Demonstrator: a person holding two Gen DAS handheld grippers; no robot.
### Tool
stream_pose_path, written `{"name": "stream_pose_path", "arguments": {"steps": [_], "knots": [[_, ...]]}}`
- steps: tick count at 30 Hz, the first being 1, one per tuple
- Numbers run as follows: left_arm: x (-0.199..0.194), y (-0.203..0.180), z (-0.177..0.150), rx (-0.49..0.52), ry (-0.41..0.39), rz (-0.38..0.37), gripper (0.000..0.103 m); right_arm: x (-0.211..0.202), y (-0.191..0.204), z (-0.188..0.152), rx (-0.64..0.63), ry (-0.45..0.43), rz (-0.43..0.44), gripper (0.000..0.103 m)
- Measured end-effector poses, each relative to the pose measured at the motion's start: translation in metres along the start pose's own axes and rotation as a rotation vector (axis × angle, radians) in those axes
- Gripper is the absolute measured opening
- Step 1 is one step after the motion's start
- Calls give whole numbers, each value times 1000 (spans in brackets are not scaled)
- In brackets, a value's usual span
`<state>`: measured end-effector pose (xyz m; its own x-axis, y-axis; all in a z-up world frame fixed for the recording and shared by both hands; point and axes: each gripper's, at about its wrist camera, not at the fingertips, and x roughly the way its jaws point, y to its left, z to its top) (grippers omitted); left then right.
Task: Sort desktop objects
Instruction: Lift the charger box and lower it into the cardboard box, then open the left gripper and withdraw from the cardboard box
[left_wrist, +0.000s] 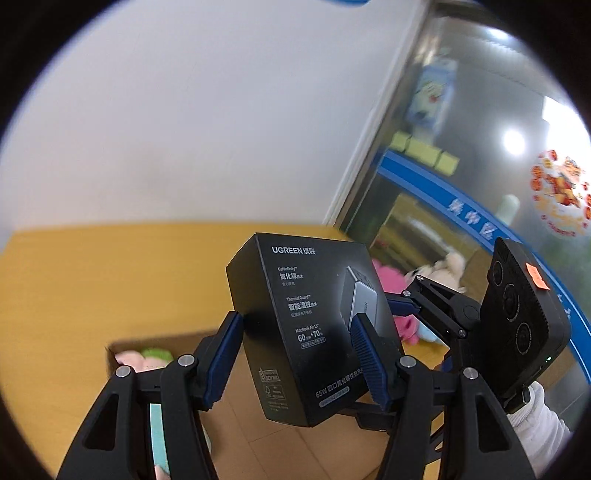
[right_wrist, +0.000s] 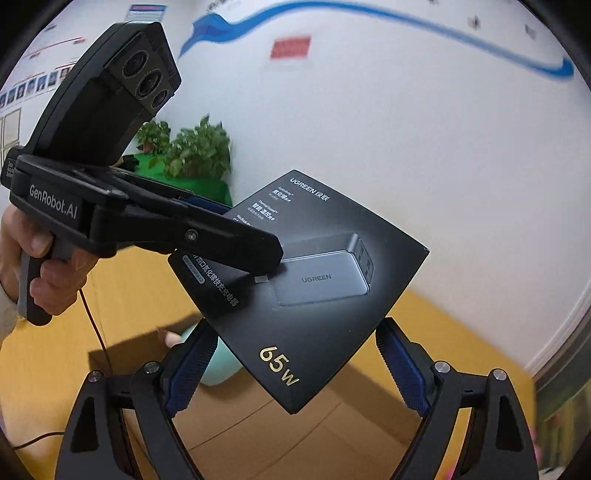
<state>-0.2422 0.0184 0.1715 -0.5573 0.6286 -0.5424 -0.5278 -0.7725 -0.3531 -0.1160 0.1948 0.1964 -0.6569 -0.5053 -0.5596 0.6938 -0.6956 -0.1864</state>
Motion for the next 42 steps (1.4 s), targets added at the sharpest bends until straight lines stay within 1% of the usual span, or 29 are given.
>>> {"name": "stream_pose_path", "arguments": {"steps": [4,8,12,14,17,19,21,24,27,28,29,30,31,33,34,35,36,37,38,39,40,41,42], "knots": [[52,25,-16,-22,104,38,60,62,-17,-36,69,101,46,87],[96,52,-34,-89,187,55,60,111,-34,-71,136,167,108,87],[135,66,-47,-117,280,89,60,152,-45,-102,189,237,141,87],[158,71,-53,-147,332,103,60,167,-51,-115,215,267,151,87],[183,75,-59,-183,389,130,60,191,-66,-131,270,320,163,87],[191,81,-62,-213,416,148,60,201,-67,-146,294,350,167,86],[197,84,-68,-233,436,176,57,208,-65,-154,305,362,173,85],[197,82,-70,-219,442,221,56,215,-61,-153,333,365,181,85],[196,82,-68,-229,458,222,54,224,-60,-151,308,384,165,85],[192,80,-68,-238,458,213,54,223,-59,-149,307,393,154,86],[184,77,-66,-236,448,208,54,219,-54,-139,311,393,144,86],[175,74,-64,-222,433,217,54,213,-56,-137,325,385,144,86],[155,66,-59,-192,391,235,54,203,-58,-136,346,372,152,86],[121,56,-53,-160,325,227,54,178,-61,-127,366,347,151,87],[88,47,-50,-144,263,217,54,159,-61,-123,363,329,140,89],[68,40,-48,-135,224,212,55,140,-60,-117,355,311,125,91],[38,32,-47,-120,175,213,55,115,-58,-112,338,285,103,94],[21,26,-48,-109,149,222,59,99,-58,-102,327,267,91,95],[-8,19,-52,-90,113,248,64,74,-56,-97,317,239,75,96],[-28,12,-56,-74,89,275,66,59,-53,-93,318,220,66,98],[-47,7,-60,-59,67,307,69,45,-51,-84,329,194,56,103],[-68,2,-69,-48,50,339,72,33,-50,-79,348,169,52,103],[-82,0,-77,-39,45,354,74,14,-47,-81,370,141,54,103]]}}
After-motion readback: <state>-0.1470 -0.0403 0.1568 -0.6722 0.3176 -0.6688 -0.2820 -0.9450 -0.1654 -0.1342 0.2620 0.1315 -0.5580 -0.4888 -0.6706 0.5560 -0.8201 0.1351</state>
